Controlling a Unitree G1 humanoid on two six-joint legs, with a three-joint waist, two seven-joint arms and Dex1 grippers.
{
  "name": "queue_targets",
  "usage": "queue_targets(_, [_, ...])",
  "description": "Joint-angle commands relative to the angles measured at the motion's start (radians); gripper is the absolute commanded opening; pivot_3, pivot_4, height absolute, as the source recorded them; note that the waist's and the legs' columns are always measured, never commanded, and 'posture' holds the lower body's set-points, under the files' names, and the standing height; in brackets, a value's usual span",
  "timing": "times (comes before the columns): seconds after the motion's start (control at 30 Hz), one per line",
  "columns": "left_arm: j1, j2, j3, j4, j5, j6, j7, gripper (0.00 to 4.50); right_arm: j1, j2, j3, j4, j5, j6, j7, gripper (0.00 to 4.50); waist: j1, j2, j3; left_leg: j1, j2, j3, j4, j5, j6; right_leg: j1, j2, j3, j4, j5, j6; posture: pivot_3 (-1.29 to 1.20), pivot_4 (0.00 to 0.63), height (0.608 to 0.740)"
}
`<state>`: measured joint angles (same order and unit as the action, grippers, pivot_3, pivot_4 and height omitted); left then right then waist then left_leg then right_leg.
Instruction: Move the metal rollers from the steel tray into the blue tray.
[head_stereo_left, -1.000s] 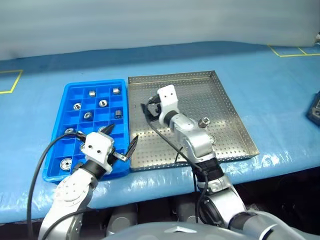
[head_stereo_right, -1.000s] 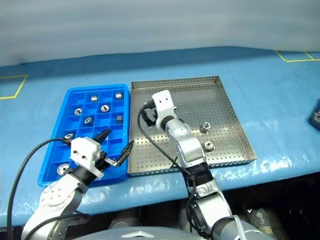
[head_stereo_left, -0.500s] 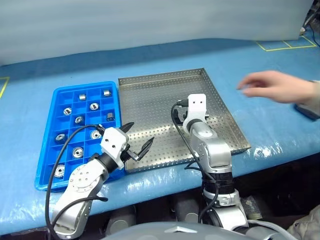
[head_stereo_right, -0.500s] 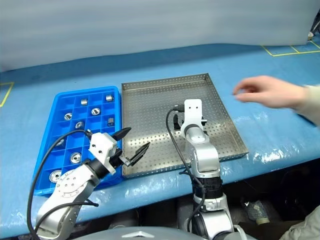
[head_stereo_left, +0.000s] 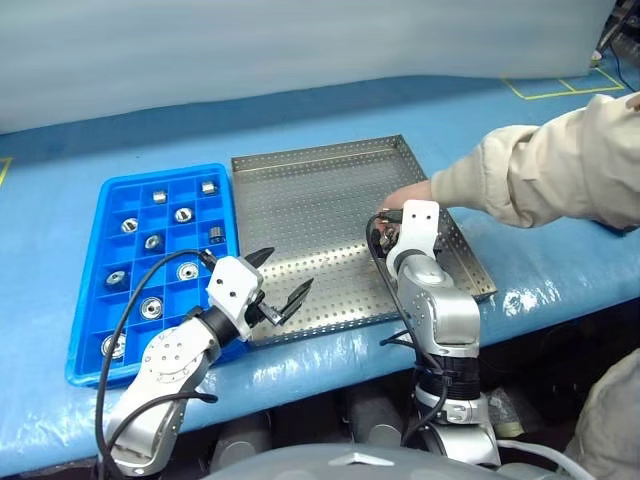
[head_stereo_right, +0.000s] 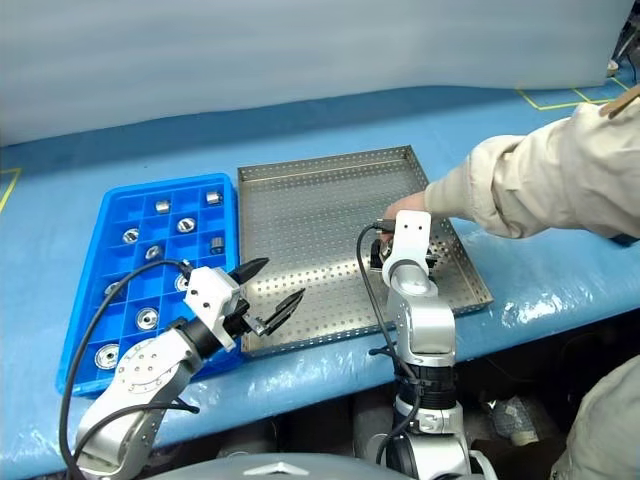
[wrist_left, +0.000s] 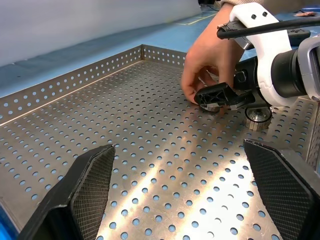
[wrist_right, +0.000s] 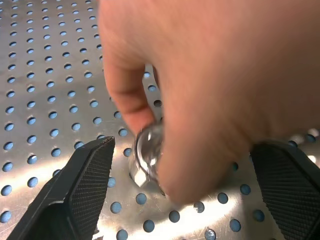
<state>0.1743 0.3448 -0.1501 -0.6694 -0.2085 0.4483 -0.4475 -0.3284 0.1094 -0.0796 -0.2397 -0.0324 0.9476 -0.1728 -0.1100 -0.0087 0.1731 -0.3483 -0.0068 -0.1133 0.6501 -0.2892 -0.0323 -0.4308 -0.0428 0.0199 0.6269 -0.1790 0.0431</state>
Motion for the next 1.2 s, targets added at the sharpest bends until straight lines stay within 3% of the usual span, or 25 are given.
queue_targets(0.03, [-0.006,0.004,-0.007,-0.022,-0.01,-0.012,-0.003,4.5,0.005,0.015,-0.001,-0.034,0.008,-0.004,-0.005,4.46,-0.001,0.0,0.0,0.0,0.0,0.0,0.0,0.0,0.0,0.0,0.0,0.0,0.0,0.0,0.0,-0.11,0.15,0.74])
queue_targets(0.73, [0.018,0.008,-0.006,-0.044,-0.011,-0.003,0.009,4.5,0.008,0.012,0.026,-0.016,0.015,-0.008,0.012,4.46,0.001,0.0,0.0,0.0,0.0,0.0,0.0,0.0,0.0,0.0,0.0,0.0,0.0,0.0,0.0,-0.09,0.15,0.74])
queue_targets(1.2, [0.032,0.002,-0.009,-0.056,-0.005,-0.002,0.031,4.5,-0.112,0.029,0.1,0.053,0.161,-0.053,0.209,4.46,0.005,0.0,0.0,0.0,0.0,0.0,0.0,0.0,0.0,0.0,0.0,0.0,0.0,0.0,0.0,-0.04,0.15,0.74])
